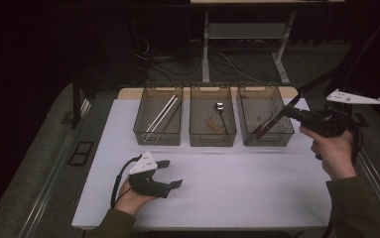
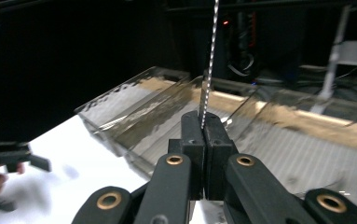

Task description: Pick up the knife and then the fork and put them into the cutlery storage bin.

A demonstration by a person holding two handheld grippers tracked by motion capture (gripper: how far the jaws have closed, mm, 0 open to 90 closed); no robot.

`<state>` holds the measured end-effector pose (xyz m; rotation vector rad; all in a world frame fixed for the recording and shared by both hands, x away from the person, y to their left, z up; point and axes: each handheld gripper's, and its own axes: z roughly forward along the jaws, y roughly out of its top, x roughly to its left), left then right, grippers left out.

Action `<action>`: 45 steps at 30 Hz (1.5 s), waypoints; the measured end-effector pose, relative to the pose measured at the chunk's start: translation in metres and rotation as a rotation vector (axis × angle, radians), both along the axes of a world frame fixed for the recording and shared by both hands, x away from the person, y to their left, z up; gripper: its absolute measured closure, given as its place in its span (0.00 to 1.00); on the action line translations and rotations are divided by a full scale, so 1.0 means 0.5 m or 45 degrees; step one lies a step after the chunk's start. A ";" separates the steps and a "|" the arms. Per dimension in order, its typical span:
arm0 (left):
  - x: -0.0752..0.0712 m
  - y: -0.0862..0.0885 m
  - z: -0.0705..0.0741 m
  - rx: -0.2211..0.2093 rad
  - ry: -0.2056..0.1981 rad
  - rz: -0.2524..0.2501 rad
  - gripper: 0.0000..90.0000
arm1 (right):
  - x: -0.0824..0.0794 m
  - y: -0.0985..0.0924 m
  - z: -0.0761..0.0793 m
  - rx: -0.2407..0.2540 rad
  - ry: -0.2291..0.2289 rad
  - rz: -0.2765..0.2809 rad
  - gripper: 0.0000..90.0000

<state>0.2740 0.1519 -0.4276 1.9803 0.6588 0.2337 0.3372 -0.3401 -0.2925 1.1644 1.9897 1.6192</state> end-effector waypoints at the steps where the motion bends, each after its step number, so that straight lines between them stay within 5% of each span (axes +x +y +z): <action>1: -0.001 0.003 -0.003 -0.004 0.002 0.008 0.13 | 0.003 -0.005 0.007 -0.010 -0.007 -0.014 0.99; 6: -0.003 0.005 -0.010 0.001 0.041 0.030 0.00 | 0.027 -0.028 0.032 -0.089 -0.017 -0.092 0.99; 11: -0.003 -0.001 -0.011 0.019 0.042 0.007 0.00 | 0.061 -0.045 0.036 -0.234 0.028 -0.164 0.99; 24: -0.002 0.000 -0.010 0.011 0.050 0.002 0.00 | 0.144 -0.026 -0.038 -0.494 0.269 -0.119 0.99; 29: -0.004 0.000 -0.009 0.015 0.046 -0.005 0.00 | 0.171 -0.007 -0.076 -0.546 0.319 -0.116 0.99; 39: -0.004 0.000 -0.007 0.012 0.041 -0.011 0.00 | 0.223 0.032 -0.126 -0.488 0.286 -0.143 0.99; 45: -0.004 -0.001 -0.008 0.036 0.034 -0.018 0.00 | 0.243 0.057 -0.162 -0.542 0.330 -0.112 0.95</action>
